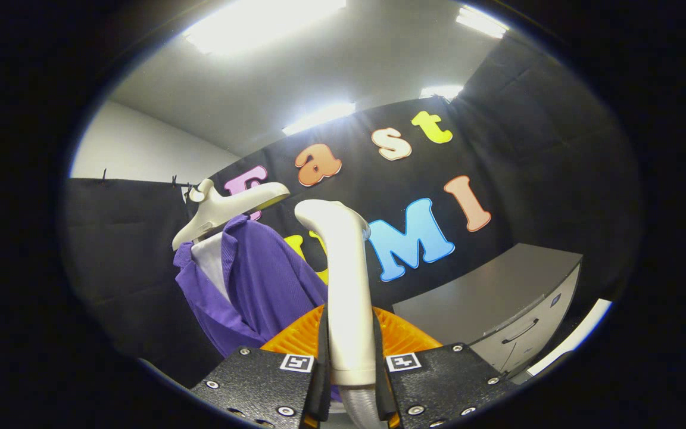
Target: Iron the clothes twice with a garment steamer, once on the left side and once on the right side.
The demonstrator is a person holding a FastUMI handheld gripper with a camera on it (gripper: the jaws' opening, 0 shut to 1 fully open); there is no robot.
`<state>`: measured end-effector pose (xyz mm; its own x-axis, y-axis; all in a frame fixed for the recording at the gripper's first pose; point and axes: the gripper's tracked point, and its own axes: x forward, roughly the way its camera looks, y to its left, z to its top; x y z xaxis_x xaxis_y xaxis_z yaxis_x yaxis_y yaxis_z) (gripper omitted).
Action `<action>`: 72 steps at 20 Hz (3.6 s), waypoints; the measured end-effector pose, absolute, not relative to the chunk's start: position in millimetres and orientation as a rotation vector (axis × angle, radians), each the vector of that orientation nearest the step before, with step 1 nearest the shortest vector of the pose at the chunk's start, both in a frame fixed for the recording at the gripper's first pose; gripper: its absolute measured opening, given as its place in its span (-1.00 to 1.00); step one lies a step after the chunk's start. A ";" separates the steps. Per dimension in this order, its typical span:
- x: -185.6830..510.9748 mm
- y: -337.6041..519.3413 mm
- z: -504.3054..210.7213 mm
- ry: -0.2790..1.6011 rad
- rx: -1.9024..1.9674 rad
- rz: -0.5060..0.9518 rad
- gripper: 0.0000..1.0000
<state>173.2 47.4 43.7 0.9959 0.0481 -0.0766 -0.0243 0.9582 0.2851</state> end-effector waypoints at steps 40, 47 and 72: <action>155.7 132.9 -127.8 0.226 -0.181 0.002 -0.38; 138.7 126.8 -183.8 0.313 -0.265 -0.015 -0.37; 72.3 114.9 -321.6 0.681 -0.293 0.032 -0.38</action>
